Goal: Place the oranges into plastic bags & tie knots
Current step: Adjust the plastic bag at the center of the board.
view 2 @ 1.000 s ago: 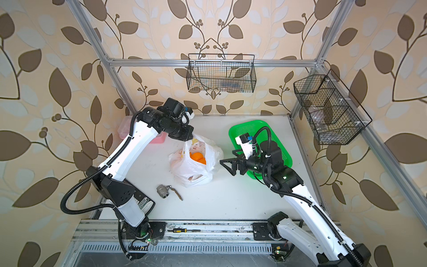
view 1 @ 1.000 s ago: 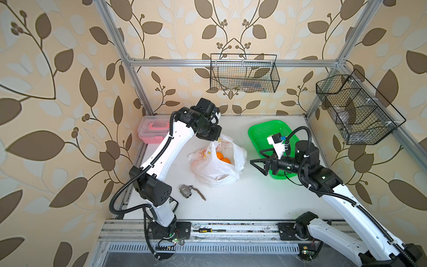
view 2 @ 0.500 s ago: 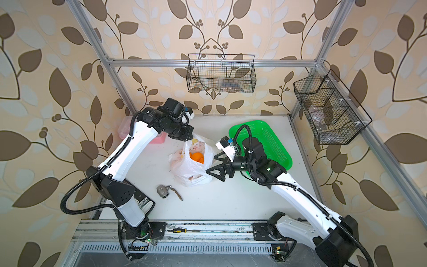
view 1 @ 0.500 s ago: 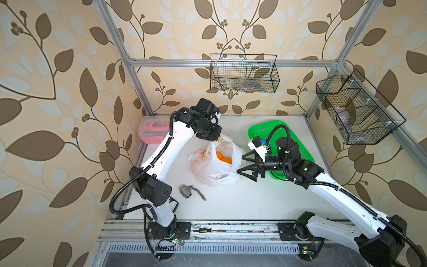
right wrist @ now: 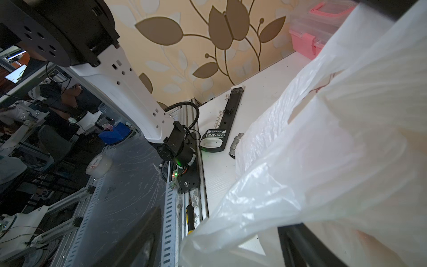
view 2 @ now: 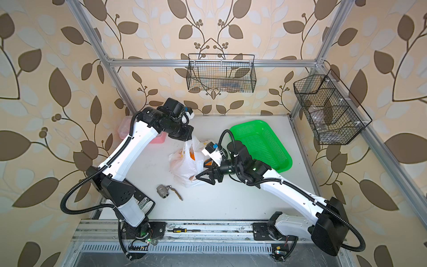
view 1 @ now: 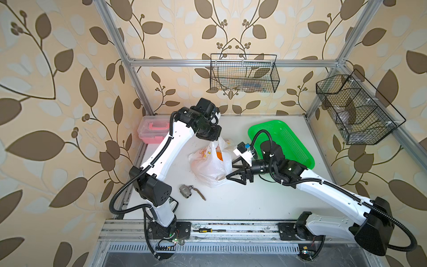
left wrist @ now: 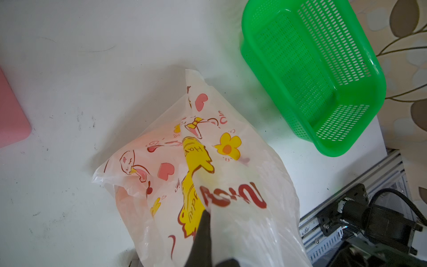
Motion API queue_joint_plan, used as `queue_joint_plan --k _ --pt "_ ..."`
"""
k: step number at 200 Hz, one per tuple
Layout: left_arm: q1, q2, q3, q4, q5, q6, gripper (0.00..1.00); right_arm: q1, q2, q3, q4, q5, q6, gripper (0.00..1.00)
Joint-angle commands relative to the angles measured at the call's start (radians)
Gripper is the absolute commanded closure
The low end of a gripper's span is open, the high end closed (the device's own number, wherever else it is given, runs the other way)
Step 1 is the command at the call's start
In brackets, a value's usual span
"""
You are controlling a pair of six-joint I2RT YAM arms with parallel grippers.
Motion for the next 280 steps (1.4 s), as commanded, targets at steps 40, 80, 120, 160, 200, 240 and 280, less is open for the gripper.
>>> queue_joint_plan --k 40,80,120,160,200,240,280 --pt "0.009 -0.012 0.014 -0.006 -0.004 0.017 1.00 0.024 -0.021 -0.060 -0.045 0.081 0.005 0.22" --pt "0.009 -0.017 0.012 -0.003 0.000 0.016 1.00 0.027 -0.031 -0.058 0.005 0.088 0.020 0.48" --pt "0.010 -0.028 0.016 0.012 -0.013 0.027 0.71 -0.033 -0.111 -0.024 0.099 0.018 0.089 0.96" --pt "0.011 -0.135 -0.026 0.112 -0.032 0.038 0.20 -0.201 -0.159 0.049 0.224 -0.027 0.241 1.00" --pt "0.011 -0.403 -0.200 0.347 0.009 0.083 0.01 -0.317 -0.071 0.229 0.195 0.007 0.312 1.00" --pt "0.011 -0.567 -0.303 0.428 0.081 0.133 0.01 -0.414 0.006 0.344 0.160 0.071 0.365 1.00" --pt "0.008 -0.656 -0.419 0.428 0.209 0.187 0.01 -0.471 0.059 0.357 0.161 0.081 0.393 1.00"
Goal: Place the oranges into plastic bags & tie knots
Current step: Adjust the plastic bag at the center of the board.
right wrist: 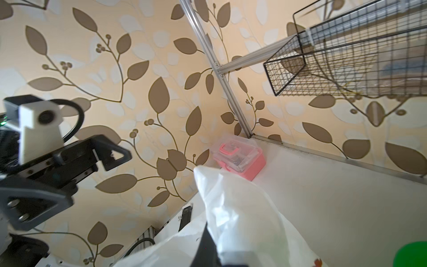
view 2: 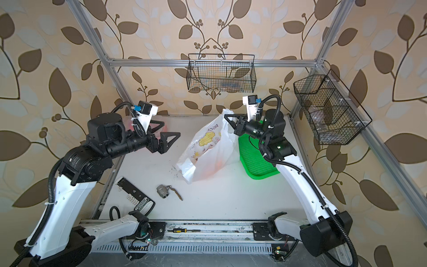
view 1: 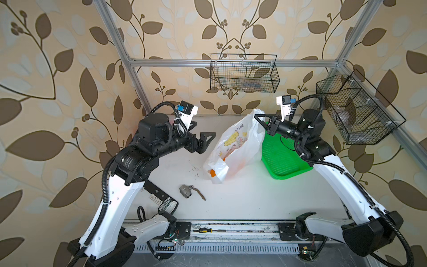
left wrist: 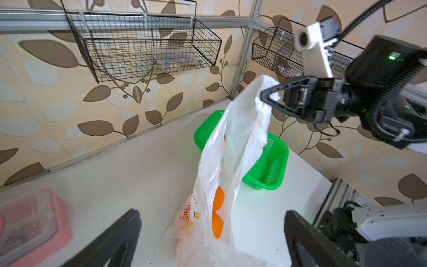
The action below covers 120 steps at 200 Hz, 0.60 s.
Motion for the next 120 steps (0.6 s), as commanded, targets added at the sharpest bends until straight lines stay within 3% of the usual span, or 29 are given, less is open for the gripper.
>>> queue_joint_plan --k 1,24,49,91,120 --pt "0.007 -0.006 -0.078 0.027 0.107 0.061 0.01 -0.021 0.024 0.034 -0.003 0.017 0.036 1.00" --pt "-0.038 -0.043 -0.150 0.044 0.139 0.069 0.01 -0.032 0.041 0.042 -0.020 0.028 0.033 1.00" --pt "-0.188 -0.047 -0.204 0.082 0.079 0.079 0.01 -0.043 0.050 0.047 -0.036 0.036 0.026 1.00" --pt "-0.525 0.065 -0.144 0.058 -0.225 0.142 0.01 -0.067 0.065 0.046 -0.056 0.036 0.018 1.00" --pt "-0.768 0.165 -0.081 0.064 -0.564 0.203 0.01 -0.082 0.080 0.043 -0.040 0.002 0.030 1.00"
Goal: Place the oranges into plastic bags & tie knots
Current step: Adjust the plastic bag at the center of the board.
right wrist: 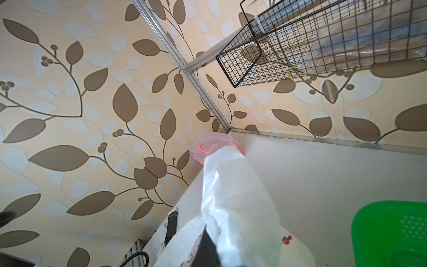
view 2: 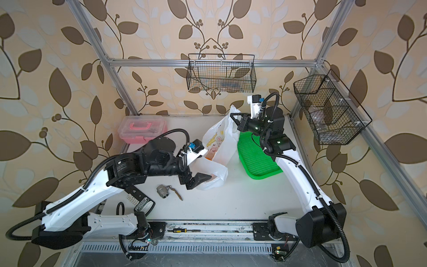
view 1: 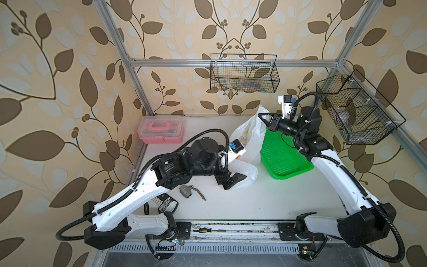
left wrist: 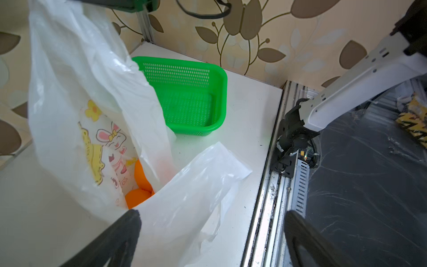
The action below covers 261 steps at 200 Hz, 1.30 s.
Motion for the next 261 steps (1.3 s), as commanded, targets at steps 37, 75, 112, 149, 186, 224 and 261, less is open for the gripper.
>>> queue_joint_plan --k 37,75,112,149,186,224,261 --pt "-0.358 0.203 0.105 0.060 -0.736 0.145 0.01 -0.017 0.044 0.031 0.040 -0.060 0.035 1.00" --pt "-0.430 0.264 0.044 0.228 -0.908 0.211 0.01 -0.018 0.047 0.018 0.060 -0.070 0.045 1.00" --pt "-0.436 0.341 0.039 0.238 -0.955 0.215 0.01 -0.020 0.042 0.008 0.063 -0.072 0.047 1.00" --pt "-0.437 0.392 0.032 0.217 -0.970 0.165 0.01 -0.024 0.043 0.001 0.063 -0.074 0.053 1.00" --pt "-0.415 0.437 0.018 0.198 -1.058 0.104 0.01 -0.026 0.038 -0.002 0.066 -0.076 0.057 1.00" --pt "-0.383 0.422 -0.019 0.167 -1.067 0.066 0.05 -0.026 0.033 -0.001 0.060 -0.078 0.059 1.00" --pt "-0.357 0.387 -0.015 0.114 -1.043 0.031 0.72 -0.029 0.029 0.002 0.047 -0.074 0.062 1.00"
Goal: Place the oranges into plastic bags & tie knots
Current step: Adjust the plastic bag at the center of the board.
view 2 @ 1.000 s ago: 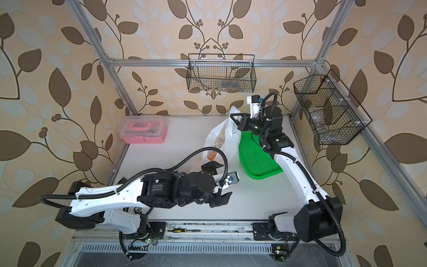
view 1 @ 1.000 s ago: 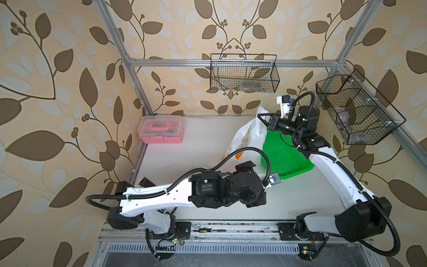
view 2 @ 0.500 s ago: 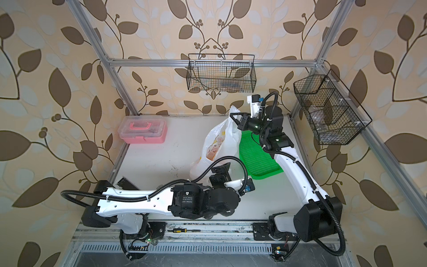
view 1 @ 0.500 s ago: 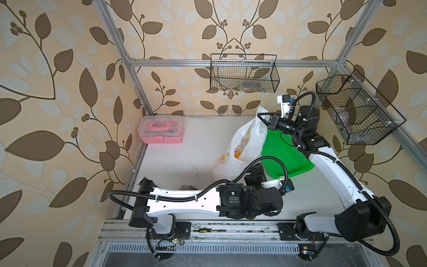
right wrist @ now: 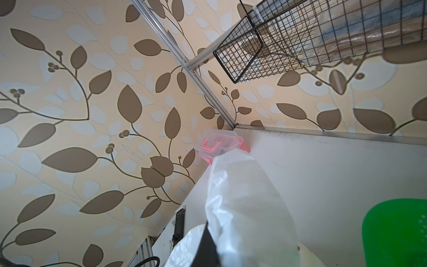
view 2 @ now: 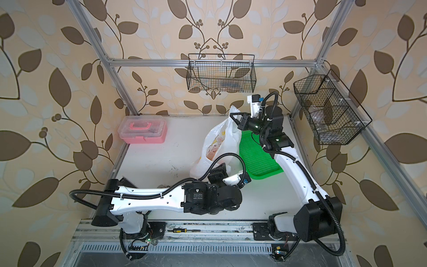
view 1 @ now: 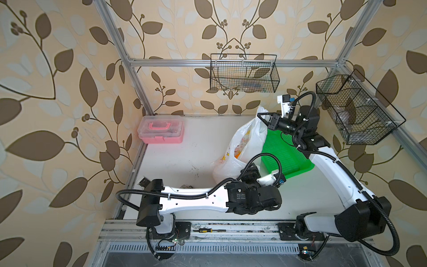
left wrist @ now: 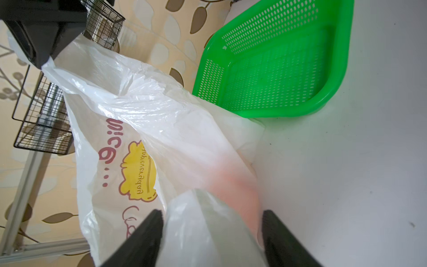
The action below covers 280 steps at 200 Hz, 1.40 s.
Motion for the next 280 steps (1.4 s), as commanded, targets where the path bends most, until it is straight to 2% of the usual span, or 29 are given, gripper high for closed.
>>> queue_joint_plan --k 1,23,57,79,112,149,187,219,231,247,262,280 --pt "0.017 -0.060 0.000 -0.034 -0.017 -0.048 0.74 -0.007 -0.011 0.002 0.004 -0.011 0.013 1.00" --pt "0.040 -0.142 -0.015 -0.003 0.028 -0.018 1.00 -0.009 -0.021 0.007 -0.007 -0.015 0.010 1.00" --pt "0.136 -0.330 -0.014 0.044 0.211 0.049 1.00 -0.036 -0.053 0.009 -0.039 -0.019 0.006 1.00" --pt "0.262 -0.440 -0.002 0.056 0.380 0.060 1.00 -0.049 -0.085 0.009 -0.066 -0.031 0.015 1.00" --pt "0.501 -0.552 0.047 0.066 0.658 0.054 1.00 -0.051 -0.152 -0.011 -0.086 -0.064 0.041 1.00" --pt "0.696 -0.543 0.099 0.066 0.886 0.016 1.00 -0.073 -0.252 -0.049 -0.109 -0.052 0.048 1.00" --pt "0.794 -0.511 0.081 0.108 1.048 -0.043 1.00 -0.136 -0.301 -0.102 -0.099 -0.103 0.065 1.00" --pt "0.921 -0.478 0.047 0.170 1.278 -0.123 1.00 -0.188 -0.286 -0.154 -0.097 -0.130 0.064 1.00" --pt "0.930 -0.453 0.050 0.165 1.353 -0.123 1.00 -0.210 -0.278 -0.163 -0.126 -0.133 0.043 0.95" --pt "0.936 -0.417 0.070 0.145 1.461 -0.123 1.00 -0.238 -0.297 -0.150 -0.181 -0.132 -0.009 0.81" --pt "0.942 -0.389 0.094 0.130 1.535 -0.126 1.00 -0.257 -0.339 -0.112 -0.285 -0.093 -0.093 0.60" --pt "0.949 -0.380 0.094 0.141 1.604 -0.132 1.00 -0.269 -0.409 -0.056 -0.444 0.011 -0.222 0.41"
